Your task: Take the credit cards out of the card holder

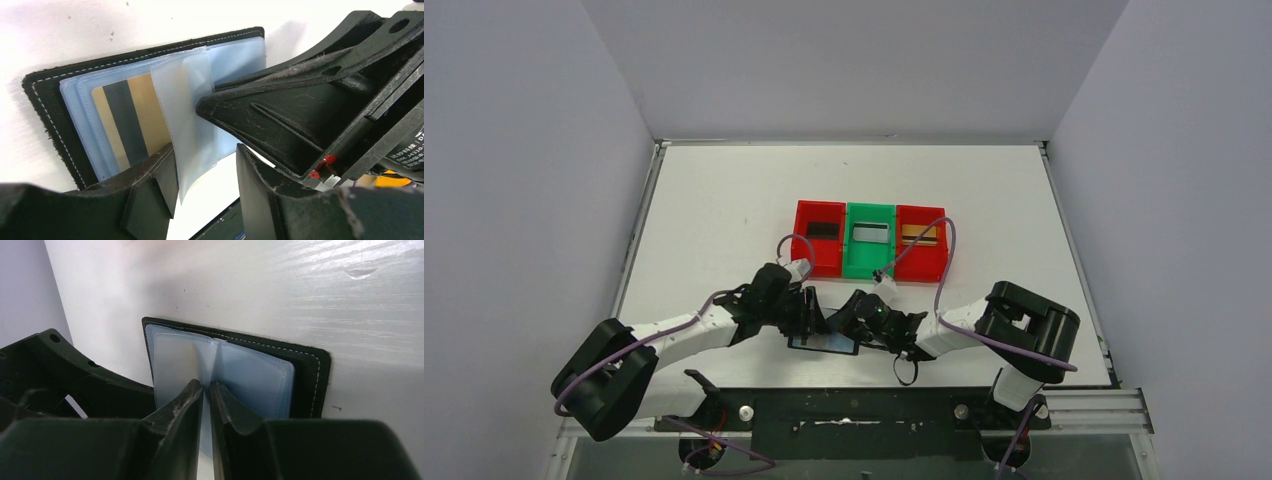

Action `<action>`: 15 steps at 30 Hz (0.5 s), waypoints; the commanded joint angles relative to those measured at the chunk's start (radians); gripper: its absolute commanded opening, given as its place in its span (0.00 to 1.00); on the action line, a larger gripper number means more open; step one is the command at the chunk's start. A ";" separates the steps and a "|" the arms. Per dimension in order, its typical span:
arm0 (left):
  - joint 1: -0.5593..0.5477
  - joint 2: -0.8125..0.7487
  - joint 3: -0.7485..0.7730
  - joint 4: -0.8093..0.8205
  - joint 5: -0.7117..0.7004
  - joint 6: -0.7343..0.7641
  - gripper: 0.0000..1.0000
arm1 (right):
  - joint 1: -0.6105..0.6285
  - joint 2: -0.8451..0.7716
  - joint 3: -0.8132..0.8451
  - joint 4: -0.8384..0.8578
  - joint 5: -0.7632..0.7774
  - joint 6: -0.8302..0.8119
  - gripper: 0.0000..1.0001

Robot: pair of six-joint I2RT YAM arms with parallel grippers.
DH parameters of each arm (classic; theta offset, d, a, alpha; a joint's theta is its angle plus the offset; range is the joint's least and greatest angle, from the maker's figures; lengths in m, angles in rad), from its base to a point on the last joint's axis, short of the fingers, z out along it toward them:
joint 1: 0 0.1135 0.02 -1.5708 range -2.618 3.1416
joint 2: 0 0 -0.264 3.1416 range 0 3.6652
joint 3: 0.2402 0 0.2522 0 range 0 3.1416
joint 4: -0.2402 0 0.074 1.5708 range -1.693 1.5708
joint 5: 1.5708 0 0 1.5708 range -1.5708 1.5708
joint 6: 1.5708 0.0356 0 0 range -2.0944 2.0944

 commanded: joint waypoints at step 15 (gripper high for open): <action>-0.041 0.019 0.079 0.152 0.124 0.001 0.41 | 0.011 -0.333 -0.020 -0.382 0.270 -0.015 0.37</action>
